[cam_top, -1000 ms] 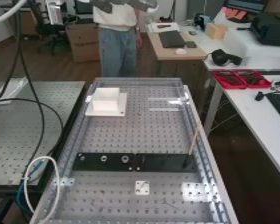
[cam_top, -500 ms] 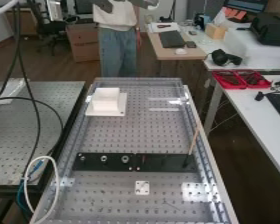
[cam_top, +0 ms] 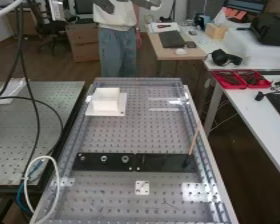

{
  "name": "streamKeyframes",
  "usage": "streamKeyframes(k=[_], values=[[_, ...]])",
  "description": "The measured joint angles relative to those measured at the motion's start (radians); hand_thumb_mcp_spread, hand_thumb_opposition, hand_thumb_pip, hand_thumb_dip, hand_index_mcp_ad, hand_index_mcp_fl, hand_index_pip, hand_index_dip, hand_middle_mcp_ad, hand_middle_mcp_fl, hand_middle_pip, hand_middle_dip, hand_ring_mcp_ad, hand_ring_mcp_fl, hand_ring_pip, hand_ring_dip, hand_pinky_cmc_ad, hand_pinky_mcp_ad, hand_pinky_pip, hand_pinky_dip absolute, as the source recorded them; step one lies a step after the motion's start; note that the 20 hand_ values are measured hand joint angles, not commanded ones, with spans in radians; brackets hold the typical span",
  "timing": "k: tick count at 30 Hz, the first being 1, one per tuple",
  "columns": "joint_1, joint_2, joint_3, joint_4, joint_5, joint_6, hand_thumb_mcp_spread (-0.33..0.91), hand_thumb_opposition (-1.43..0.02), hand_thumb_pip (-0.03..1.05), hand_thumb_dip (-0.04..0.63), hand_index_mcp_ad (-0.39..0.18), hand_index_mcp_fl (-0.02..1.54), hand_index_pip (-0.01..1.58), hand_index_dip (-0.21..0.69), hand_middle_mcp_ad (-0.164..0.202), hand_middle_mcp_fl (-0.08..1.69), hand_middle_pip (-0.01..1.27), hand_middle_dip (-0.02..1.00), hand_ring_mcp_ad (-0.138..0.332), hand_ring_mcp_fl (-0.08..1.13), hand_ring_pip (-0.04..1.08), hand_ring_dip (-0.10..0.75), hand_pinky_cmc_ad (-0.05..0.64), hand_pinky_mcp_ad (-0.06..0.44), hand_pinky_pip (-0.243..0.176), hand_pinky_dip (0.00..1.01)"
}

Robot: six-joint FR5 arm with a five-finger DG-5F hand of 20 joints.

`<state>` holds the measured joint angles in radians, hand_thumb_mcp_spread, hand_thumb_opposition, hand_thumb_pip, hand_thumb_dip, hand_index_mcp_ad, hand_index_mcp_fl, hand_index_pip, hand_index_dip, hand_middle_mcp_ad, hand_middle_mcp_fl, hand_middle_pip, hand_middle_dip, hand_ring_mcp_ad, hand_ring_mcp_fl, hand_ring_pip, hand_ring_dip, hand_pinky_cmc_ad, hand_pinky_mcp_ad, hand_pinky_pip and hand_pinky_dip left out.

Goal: Grab the bearing and place it in the white container

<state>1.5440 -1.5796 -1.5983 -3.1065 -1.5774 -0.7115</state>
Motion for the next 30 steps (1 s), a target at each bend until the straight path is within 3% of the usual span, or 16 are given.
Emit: streamKeyframes(k=[11,15,18,22,30], values=[[0.0,0.0,-0.014,0.019,0.002,0.001,0.25,-0.69,0.35,0.017,-0.047,0.01,0.08,0.003,0.051,0.0,0.13,0.14,0.169,0.0,0.1,0.051,0.417,0.311,-0.091,0.23],[0.003,0.0,-0.023,0.023,0.01,-0.001,0.28,-0.69,0.39,0.037,-0.077,0.01,0.08,-0.044,0.052,0.0,0.13,0.14,0.166,0.0,0.1,0.051,0.417,0.33,-0.089,0.25],[0.007,0.0,-0.044,0.04,0.021,-0.001,0.3,-0.71,0.4,0.045,-0.105,0.01,0.07,-0.059,0.052,0.0,0.13,0.14,0.169,0.0,0.1,0.051,0.417,0.33,-0.089,0.26],[0.013,0.006,-0.076,0.07,0.041,-0.015,0.3,-0.73,0.4,0.094,-0.106,0.01,0.09,-0.084,0.052,0.0,0.13,0.14,0.169,0.0,0.09,0.059,0.415,0.328,-0.089,0.28],[0.022,0.011,-0.154,0.131,0.084,0.005,0.3,-0.73,0.44,0.113,-0.106,0.02,0.09,-0.079,0.052,0.0,0.13,0.14,0.169,0.0,0.09,0.075,0.414,0.328,-0.089,0.28]])
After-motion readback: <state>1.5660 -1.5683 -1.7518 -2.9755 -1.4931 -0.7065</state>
